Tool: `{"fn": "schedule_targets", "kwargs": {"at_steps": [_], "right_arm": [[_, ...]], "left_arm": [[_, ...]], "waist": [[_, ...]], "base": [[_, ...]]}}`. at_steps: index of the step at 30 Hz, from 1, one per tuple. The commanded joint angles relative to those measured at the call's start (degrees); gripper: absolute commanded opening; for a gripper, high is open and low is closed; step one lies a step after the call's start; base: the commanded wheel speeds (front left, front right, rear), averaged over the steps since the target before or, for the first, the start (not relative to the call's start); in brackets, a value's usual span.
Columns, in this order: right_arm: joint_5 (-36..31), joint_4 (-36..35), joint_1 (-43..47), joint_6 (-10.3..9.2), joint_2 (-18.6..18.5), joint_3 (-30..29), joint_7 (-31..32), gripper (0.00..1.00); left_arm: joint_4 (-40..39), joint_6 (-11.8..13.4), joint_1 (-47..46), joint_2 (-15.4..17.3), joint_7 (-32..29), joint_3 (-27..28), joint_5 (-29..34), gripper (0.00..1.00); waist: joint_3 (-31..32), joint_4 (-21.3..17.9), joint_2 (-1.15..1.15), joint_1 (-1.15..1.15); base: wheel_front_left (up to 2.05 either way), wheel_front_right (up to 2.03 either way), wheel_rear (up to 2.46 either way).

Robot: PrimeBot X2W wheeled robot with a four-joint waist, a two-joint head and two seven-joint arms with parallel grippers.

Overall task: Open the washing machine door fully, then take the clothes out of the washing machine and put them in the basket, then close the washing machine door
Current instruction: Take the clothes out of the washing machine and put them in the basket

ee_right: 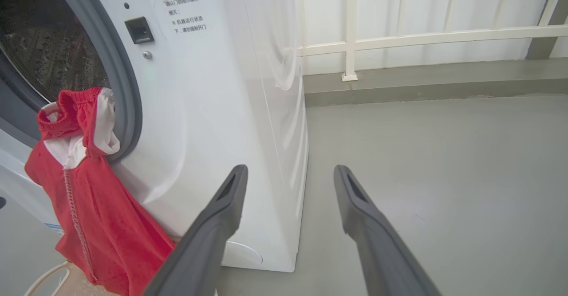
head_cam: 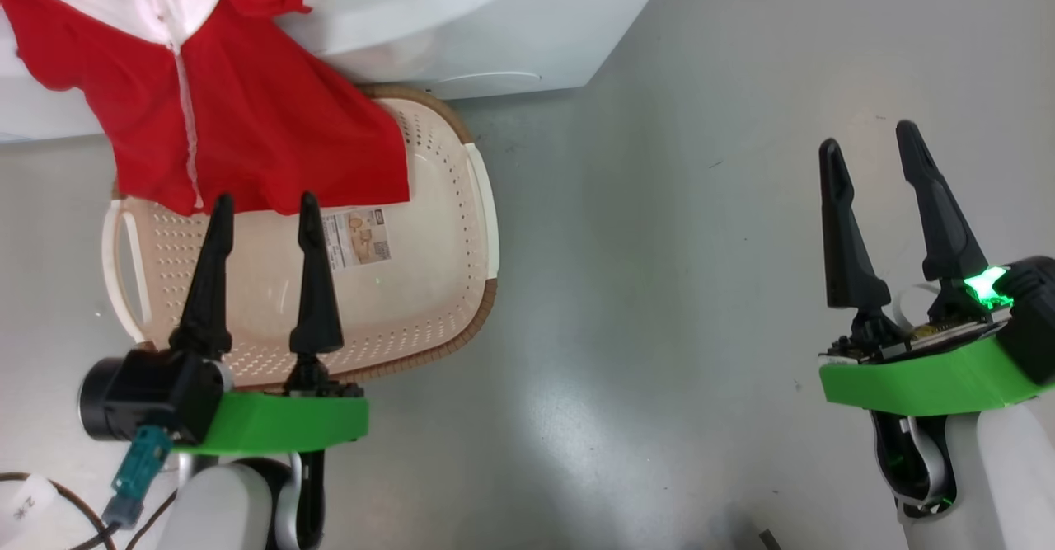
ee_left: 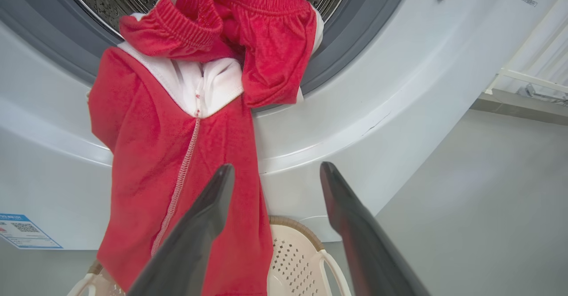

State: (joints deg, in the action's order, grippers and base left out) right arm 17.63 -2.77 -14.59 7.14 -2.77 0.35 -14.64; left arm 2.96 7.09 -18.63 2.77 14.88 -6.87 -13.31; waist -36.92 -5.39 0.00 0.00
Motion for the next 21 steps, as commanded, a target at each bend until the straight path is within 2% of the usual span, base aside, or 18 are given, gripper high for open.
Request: {"fn": "schedule_targets", "kwargs": {"at_steps": [1, 8, 21], "right_arm": [[-0.3, -1.6, 1.9, 0.35, -0.1, 0.6, -0.4, 1.0], [-0.8, -2.2, 2.6, 0.35, -0.1, -0.4, -0.4, 1.0], [-0.9, -2.6, 3.0, 0.35, -0.1, -0.8, -0.4, 1.0]], "left_arm": [[-2.5, 0.6, 2.2, 0.4, 0.1, 1.3, 0.7, 1.0], [-5.8, 2.0, 4.0, 0.2, 0.1, 0.1, 0.3, 1.0], [-7.1, 3.3, 4.7, 0.3, 0.1, -1.2, 0.8, 1.0]], "waist": [[0.1, 0.3, 0.0, 0.0], [0.4, 0.9, 0.0, 0.0], [0.4, 1.1, 0.0, 0.0]], "base": [[0.0, 0.0, 0.0], [0.0, 0.0, 0.0], [0.0, 0.0, 0.0]]}}
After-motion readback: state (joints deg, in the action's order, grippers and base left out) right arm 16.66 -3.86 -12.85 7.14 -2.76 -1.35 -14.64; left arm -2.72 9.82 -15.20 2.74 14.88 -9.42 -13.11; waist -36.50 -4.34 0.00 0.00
